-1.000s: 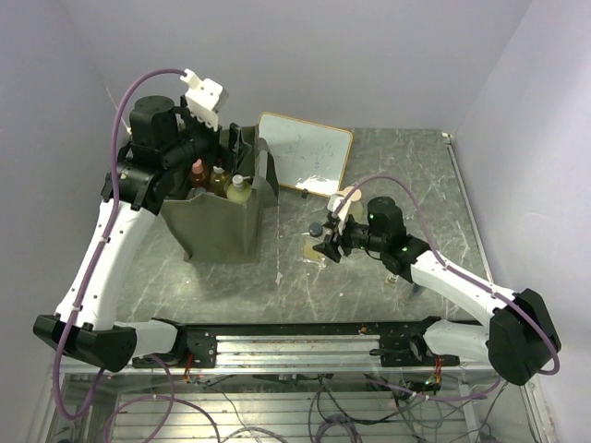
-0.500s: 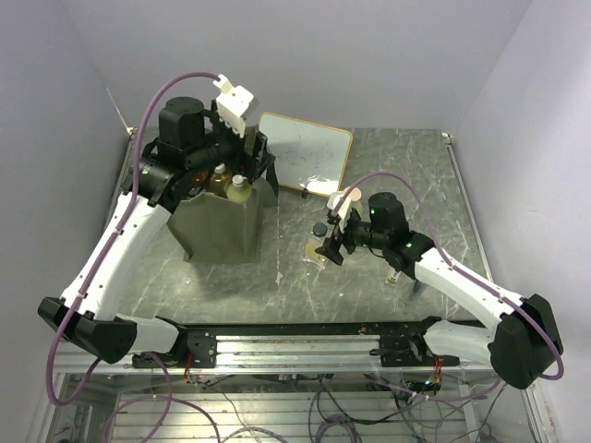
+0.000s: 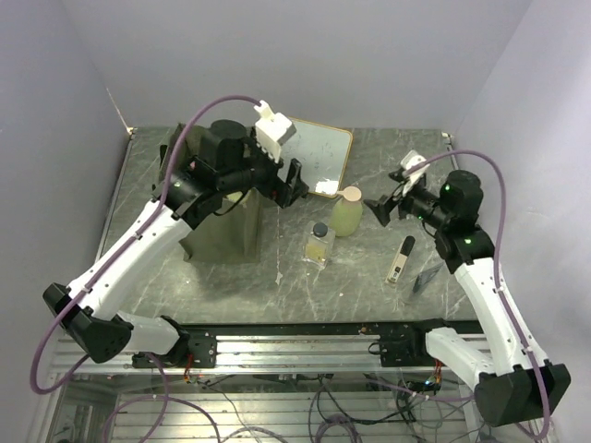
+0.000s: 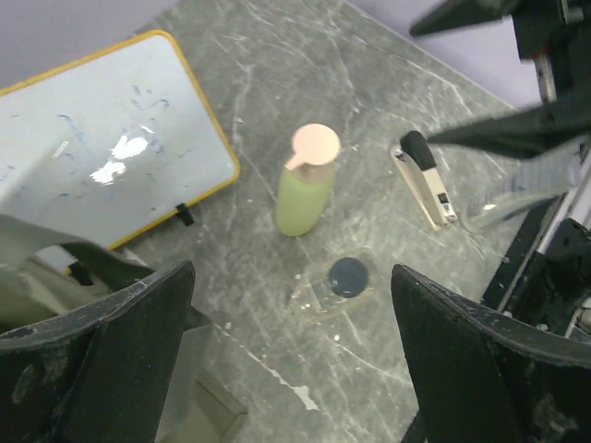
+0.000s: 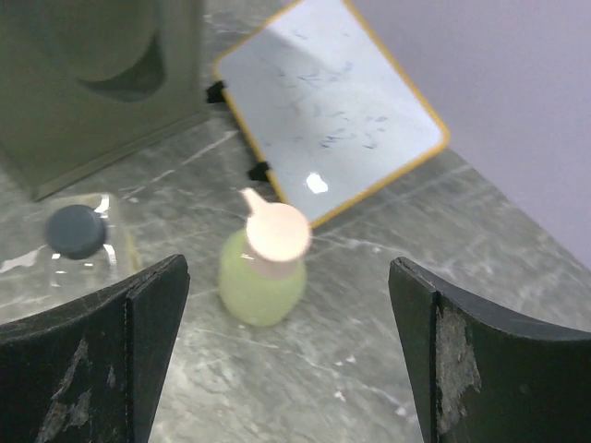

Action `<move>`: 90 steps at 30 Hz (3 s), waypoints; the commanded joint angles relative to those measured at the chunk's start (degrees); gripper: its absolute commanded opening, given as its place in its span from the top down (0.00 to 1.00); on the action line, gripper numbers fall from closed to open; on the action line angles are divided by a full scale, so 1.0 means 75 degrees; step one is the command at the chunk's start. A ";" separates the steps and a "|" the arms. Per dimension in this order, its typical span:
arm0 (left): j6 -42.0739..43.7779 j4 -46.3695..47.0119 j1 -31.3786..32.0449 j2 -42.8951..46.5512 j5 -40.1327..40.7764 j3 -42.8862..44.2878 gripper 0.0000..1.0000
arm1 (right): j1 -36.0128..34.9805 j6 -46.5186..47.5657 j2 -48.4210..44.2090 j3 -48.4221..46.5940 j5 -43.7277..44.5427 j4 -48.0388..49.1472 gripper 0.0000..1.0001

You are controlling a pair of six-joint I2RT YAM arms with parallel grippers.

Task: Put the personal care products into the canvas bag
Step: Pick up the care product from the center of the board.

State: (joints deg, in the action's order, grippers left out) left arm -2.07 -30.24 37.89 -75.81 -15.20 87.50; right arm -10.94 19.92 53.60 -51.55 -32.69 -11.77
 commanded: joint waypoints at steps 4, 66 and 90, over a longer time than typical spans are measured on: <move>-0.0312 0.0074 0.1311 -0.0278 0.1292 -0.0140 0.02 | 0.1681 -0.0626 0.0039 -0.0085 -0.0452 0.0354 0.10; -0.1876 0.0692 0.2855 -0.2756 0.4245 -0.0866 0.46 | 0.2853 -0.0430 0.0412 0.0627 -0.1758 0.0691 0.07; 0.0424 -0.0171 0.1973 -0.1226 0.2696 0.0944 0.93 | 0.2778 -0.0373 0.0437 0.0572 -0.1870 0.0577 0.07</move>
State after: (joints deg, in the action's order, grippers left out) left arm -2.50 -33.67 54.87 -90.48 9.61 86.98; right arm 10.00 16.53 57.01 -45.93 -45.78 -7.22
